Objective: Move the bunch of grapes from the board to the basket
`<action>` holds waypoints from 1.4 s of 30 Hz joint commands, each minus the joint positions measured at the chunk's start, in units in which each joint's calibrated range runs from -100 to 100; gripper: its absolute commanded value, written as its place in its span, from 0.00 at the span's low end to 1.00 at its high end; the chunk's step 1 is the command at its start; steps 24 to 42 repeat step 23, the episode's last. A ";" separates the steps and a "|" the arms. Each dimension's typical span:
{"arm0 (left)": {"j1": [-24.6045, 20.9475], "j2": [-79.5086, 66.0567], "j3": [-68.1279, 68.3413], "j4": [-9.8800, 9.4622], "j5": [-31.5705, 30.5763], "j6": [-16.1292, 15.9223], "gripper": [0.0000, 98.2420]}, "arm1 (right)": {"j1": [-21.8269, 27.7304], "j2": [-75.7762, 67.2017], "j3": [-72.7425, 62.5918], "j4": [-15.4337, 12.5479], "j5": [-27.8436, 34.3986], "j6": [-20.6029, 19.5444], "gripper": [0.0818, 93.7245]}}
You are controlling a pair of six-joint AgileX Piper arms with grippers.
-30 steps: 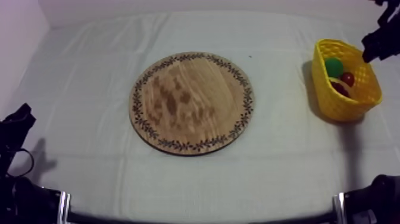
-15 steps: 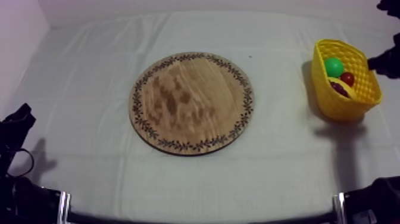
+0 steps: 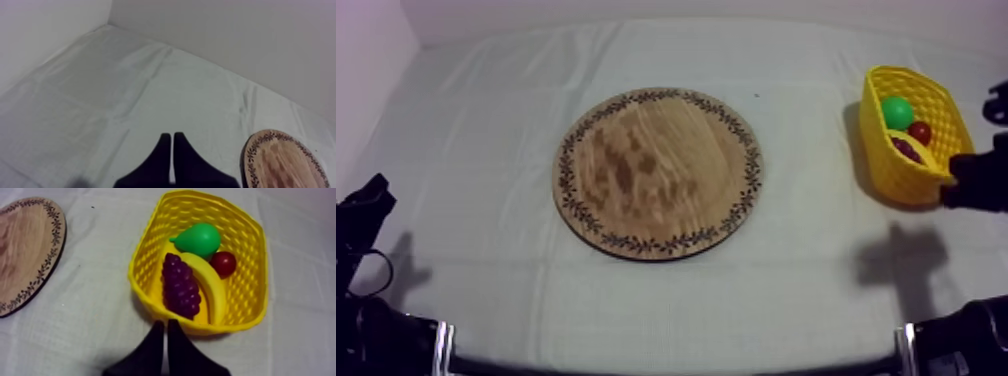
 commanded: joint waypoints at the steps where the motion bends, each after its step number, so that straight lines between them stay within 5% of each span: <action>1: -0.01 0.03 0.04 0.01 0.03 -0.01 0.00 | -0.50 -7.13 4.56 -1.52 -0.76 -1.98 0.00; 7: -0.01 0.03 0.04 0.01 0.03 0.00 0.00 | -2.21 -17.22 12.06 -4.64 -3.89 -4.46 0.00; 11: -0.01 0.03 0.04 0.01 0.03 -0.01 0.00 | -3.49 -21.58 15.23 -3.53 -7.33 -9.49 0.00; 21: -0.01 0.03 0.04 0.01 0.03 0.02 0.00 | -8.82 -28.85 17.16 -2.17 -9.24 3.19 0.00; 42: -0.01 0.03 0.04 0.01 0.03 0.03 0.00 | -9.34 -29.14 17.20 -2.13 -9.27 3.13 0.00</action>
